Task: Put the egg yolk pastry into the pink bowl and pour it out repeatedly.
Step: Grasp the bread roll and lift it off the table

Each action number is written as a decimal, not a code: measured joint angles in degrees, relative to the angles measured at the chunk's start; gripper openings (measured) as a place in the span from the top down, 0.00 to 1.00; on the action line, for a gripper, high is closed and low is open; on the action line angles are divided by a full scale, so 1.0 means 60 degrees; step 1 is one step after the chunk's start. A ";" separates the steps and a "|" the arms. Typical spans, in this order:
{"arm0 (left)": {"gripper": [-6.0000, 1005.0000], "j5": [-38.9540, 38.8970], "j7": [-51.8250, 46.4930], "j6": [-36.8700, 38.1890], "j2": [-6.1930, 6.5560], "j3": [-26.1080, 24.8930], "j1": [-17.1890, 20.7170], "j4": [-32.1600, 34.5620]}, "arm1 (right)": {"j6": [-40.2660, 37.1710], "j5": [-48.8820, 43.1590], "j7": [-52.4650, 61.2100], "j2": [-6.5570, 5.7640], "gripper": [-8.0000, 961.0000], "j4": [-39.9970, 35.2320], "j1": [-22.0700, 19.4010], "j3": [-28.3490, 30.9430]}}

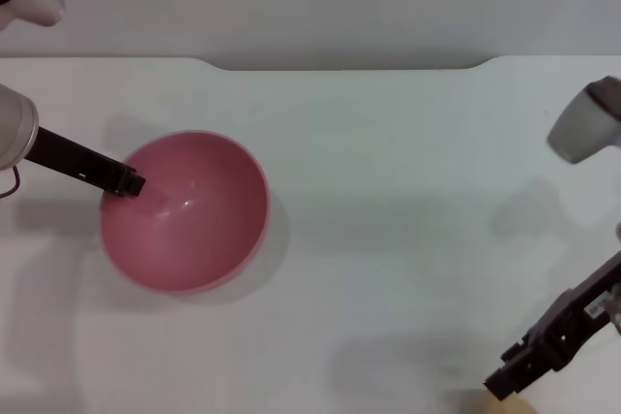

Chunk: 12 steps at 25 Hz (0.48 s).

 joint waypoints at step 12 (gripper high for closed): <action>1.00 -0.0005 -0.0009 -0.0008 -0.0048 0.0069 -0.0073 0.0005 | 0.0073 -0.0042 0.0428 0.0027 0.48 0.0362 0.0271 -0.1488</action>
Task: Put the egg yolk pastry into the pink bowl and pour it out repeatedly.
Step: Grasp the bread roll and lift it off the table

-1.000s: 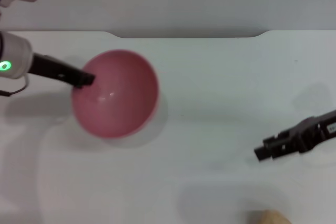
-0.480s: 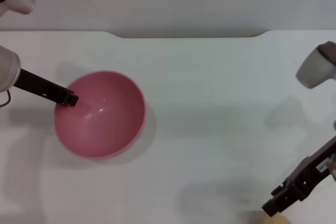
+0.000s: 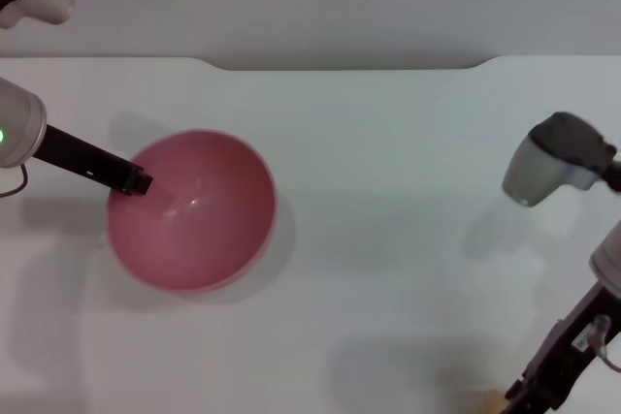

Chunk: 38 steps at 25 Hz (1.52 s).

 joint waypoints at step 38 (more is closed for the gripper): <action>1.00 -0.0069 -0.0005 -0.0009 -0.0019 0.0298 -0.0224 -0.0061 | 0.0718 0.0113 -0.0237 -0.0073 0.91 -0.0028 0.0001 0.1531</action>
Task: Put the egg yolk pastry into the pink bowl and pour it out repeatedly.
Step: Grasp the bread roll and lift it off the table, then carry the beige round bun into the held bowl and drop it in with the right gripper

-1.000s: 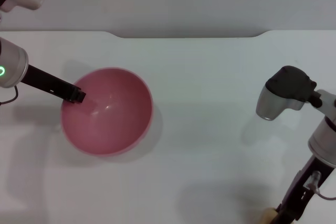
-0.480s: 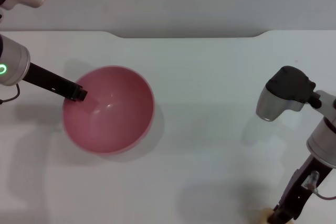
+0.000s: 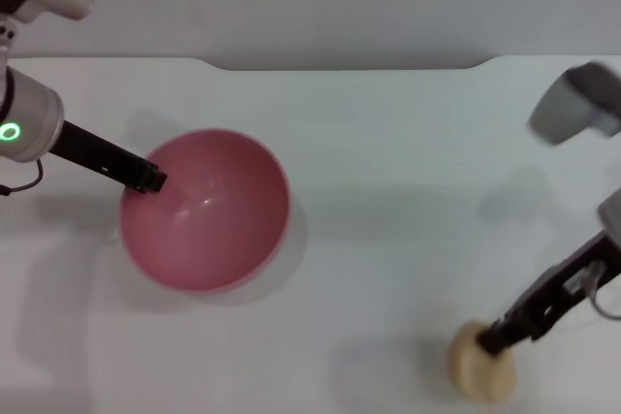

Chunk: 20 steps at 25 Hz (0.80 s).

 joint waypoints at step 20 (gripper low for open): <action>1.00 -0.0638 -0.0960 -0.0664 -0.0160 0.3401 -0.1704 -0.0814 | 0.0051 0.3352 -0.2539 0.0054 0.97 -0.2021 0.0567 0.1359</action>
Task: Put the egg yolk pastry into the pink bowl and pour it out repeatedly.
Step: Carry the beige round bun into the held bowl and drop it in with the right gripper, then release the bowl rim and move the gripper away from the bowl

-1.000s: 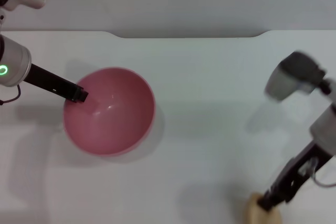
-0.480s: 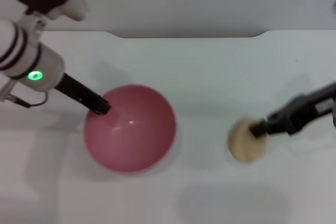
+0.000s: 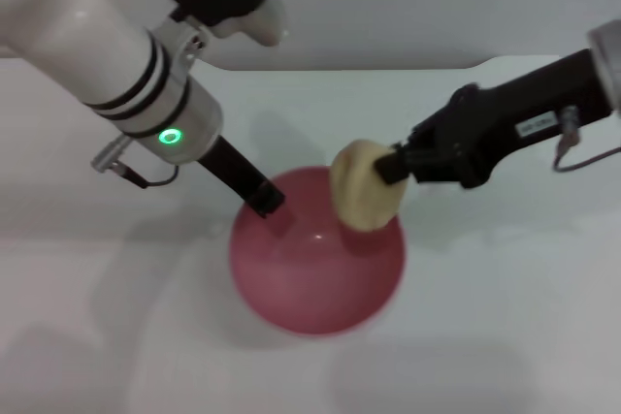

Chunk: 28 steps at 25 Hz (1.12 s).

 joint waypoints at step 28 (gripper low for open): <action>1.00 -0.0974 -0.0182 -0.1682 -0.0046 0.1746 -0.0121 -0.1125 | 0.2091 0.0008 0.0290 0.0030 0.37 0.0018 -0.1309 0.1866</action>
